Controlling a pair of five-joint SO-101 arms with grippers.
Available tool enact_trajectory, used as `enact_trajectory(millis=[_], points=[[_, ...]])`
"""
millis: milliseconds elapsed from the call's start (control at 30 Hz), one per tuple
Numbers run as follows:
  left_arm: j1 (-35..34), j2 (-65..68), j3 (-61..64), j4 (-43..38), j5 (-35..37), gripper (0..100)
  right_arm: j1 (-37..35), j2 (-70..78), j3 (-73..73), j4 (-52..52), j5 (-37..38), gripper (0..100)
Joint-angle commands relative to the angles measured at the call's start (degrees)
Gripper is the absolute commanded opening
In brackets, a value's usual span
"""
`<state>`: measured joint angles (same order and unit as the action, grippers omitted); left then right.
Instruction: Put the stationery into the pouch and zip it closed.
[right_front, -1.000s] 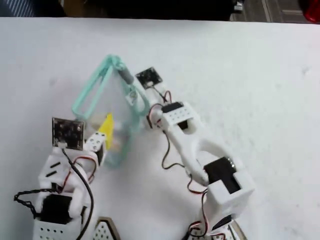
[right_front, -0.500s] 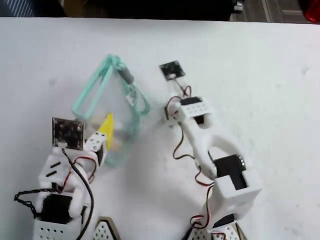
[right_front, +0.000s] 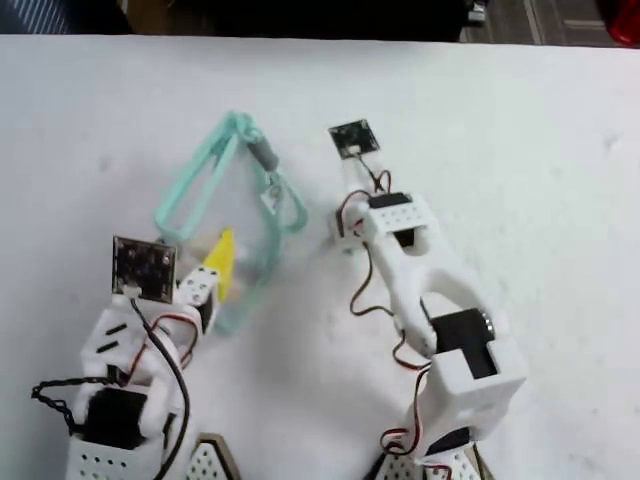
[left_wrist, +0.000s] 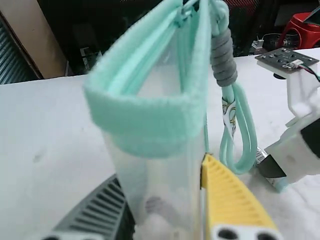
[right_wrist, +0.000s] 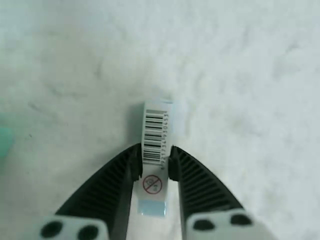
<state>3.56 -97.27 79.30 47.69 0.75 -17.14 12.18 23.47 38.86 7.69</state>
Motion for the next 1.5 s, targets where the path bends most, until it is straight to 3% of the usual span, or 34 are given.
enact_trajectory(millis=[0,200,367,667,1000,1467], points=[[2.59,-0.75,-1.49,-0.62,0.26,19,0.48,-0.75,-2.46,0.57,-0.53,1.6],[5.23,-0.75,-1.58,-0.53,0.09,19,0.48,-0.75,-2.46,0.57,-0.26,1.6],[5.23,-0.75,-1.58,-0.26,-5.01,19,0.48,-0.75,-2.29,0.57,-0.09,1.6],[5.23,-0.75,-1.49,-0.26,-5.27,19,0.48,-1.54,-2.37,3.56,-0.09,1.6],[5.23,-0.75,-1.41,-0.26,-5.27,19,0.48,-16.92,-1.85,17.45,-0.09,1.6],[5.23,-0.75,-1.41,-0.26,-5.36,19,0.4,-31.08,1.23,17.71,0.0,1.6]])
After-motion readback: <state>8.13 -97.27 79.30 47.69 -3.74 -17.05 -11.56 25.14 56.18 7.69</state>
